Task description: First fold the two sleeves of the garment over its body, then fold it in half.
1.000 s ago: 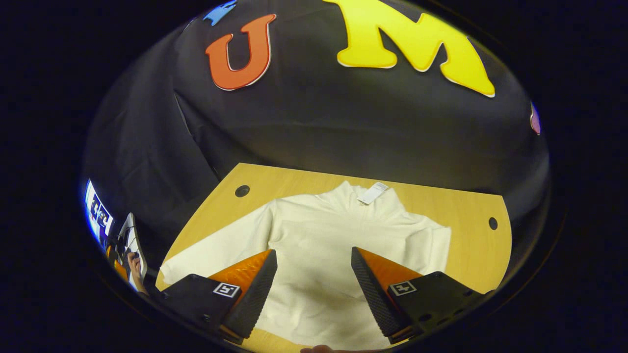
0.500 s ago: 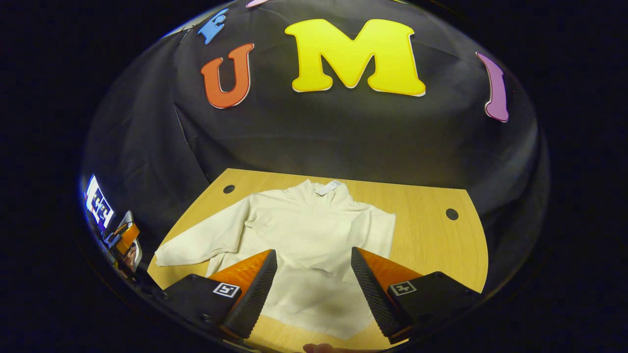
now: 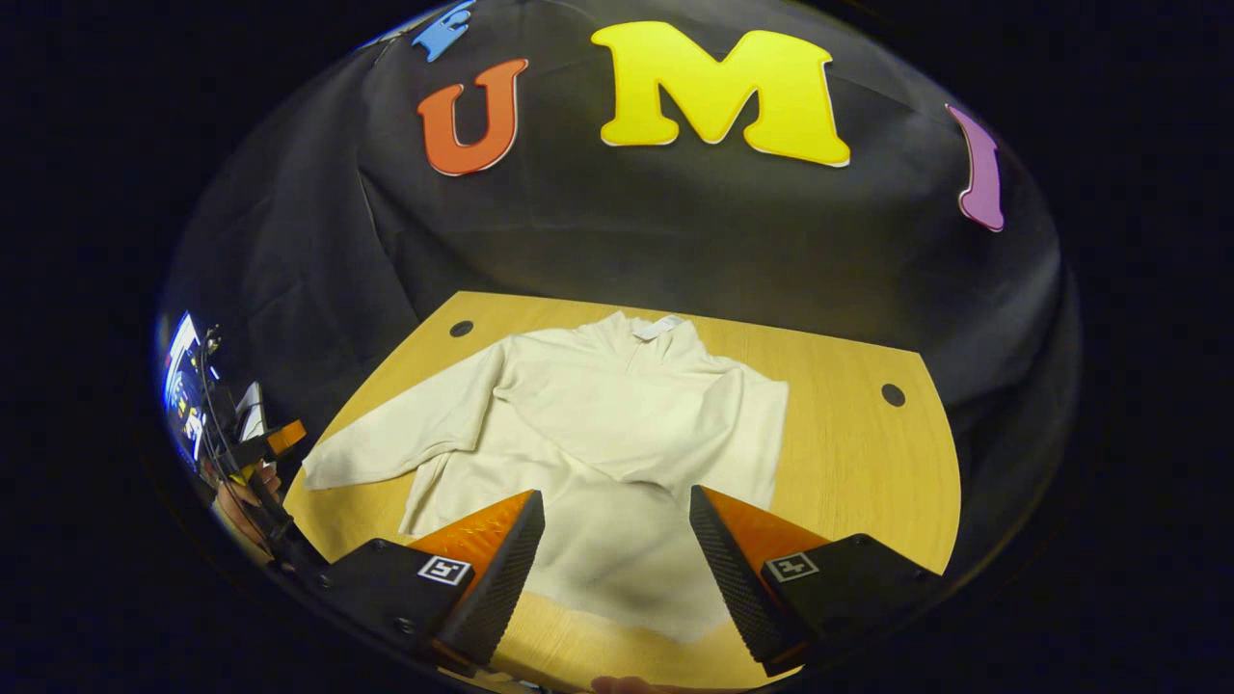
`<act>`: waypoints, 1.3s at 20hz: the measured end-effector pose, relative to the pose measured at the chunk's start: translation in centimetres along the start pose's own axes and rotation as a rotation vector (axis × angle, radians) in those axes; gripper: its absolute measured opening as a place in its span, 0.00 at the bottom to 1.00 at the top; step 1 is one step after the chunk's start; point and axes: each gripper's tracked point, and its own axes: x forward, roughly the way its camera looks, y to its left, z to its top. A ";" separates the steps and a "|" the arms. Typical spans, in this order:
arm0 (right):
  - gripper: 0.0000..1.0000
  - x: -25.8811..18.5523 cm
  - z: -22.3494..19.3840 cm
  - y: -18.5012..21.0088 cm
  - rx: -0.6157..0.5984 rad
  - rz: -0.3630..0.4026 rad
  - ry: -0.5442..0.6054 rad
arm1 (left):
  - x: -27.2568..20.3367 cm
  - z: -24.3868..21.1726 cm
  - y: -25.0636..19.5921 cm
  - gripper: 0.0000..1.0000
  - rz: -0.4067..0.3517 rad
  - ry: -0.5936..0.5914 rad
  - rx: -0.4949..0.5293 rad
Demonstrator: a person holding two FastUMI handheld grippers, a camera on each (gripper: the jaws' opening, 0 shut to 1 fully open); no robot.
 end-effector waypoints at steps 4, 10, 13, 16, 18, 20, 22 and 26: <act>0.94 1.0 -1.3 2.9 -0.027 0.026 0.053 | 1.6 -2.6 3.5 0.99 0.088 0.105 -0.076; 0.94 2.0 -2.5 6.4 -0.082 0.056 0.101 | 3.4 -5.0 4.9 0.99 0.122 0.201 -0.093; 0.94 2.0 -2.7 6.7 -0.094 0.052 0.109 | 4.1 -6.1 5.0 1.00 0.127 0.241 -0.109; 0.94 2.0 -3.2 6.3 -0.085 0.040 0.121 | 4.5 -7.1 4.9 1.00 0.122 0.290 -0.144; 0.94 1.7 -3.6 5.9 -0.065 0.033 0.127 | 4.8 -7.5 4.8 1.00 0.116 0.314 -0.156; 0.94 1.6 -4.1 5.3 -0.045 0.021 0.136 | 4.8 -7.8 4.7 0.99 0.122 0.337 -0.172; 0.94 1.5 -4.5 4.6 -0.039 0.004 0.139 | 4.9 -7.8 4.8 0.98 0.128 0.346 -0.173; 0.94 1.5 -5.7 4.2 -0.021 -0.002 0.159 | 5.1 -7.8 4.2 0.97 0.118 0.372 -0.137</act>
